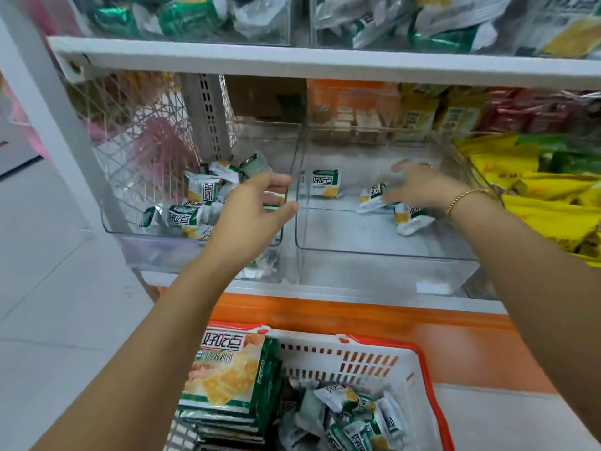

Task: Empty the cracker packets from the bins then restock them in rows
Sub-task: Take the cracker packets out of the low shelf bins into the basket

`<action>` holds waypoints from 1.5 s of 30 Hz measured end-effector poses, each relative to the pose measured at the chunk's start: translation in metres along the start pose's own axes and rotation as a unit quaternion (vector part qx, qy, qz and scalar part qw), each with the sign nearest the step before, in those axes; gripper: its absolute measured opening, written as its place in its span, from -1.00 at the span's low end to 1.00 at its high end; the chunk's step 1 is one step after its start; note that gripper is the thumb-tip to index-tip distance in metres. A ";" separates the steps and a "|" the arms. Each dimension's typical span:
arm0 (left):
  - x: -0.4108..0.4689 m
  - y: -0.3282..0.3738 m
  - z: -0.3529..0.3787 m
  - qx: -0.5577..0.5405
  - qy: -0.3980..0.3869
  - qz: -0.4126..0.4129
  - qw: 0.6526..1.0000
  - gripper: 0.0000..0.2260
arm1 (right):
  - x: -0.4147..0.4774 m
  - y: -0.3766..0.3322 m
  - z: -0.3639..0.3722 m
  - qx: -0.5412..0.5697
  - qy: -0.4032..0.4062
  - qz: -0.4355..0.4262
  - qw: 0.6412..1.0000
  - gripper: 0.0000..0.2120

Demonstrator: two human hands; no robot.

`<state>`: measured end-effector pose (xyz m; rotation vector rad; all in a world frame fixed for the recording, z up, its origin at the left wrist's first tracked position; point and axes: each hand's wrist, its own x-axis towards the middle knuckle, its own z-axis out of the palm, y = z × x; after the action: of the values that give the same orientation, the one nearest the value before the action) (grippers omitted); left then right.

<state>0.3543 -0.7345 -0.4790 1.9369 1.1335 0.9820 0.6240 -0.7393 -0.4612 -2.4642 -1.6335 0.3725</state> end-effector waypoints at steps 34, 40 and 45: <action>0.146 -0.080 -0.065 0.314 -0.034 -0.151 0.937 -0.62 | 0.029 -0.038 -0.006 0.007 -0.042 0.021 0.999 -0.46; 0.172 -0.107 -0.057 0.285 -0.072 -0.186 0.937 -0.43 | 0.066 -0.031 0.021 0.006 0.011 0.008 1.000 -0.30; 0.174 -0.094 -0.055 0.241 -0.046 -0.238 0.940 -0.72 | 0.074 -0.015 0.024 0.001 -0.077 0.000 0.997 -0.31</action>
<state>0.3285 -0.5303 -0.4844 1.8924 1.8023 0.3662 0.6316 -0.6656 -0.4885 -2.4887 -1.6896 0.5774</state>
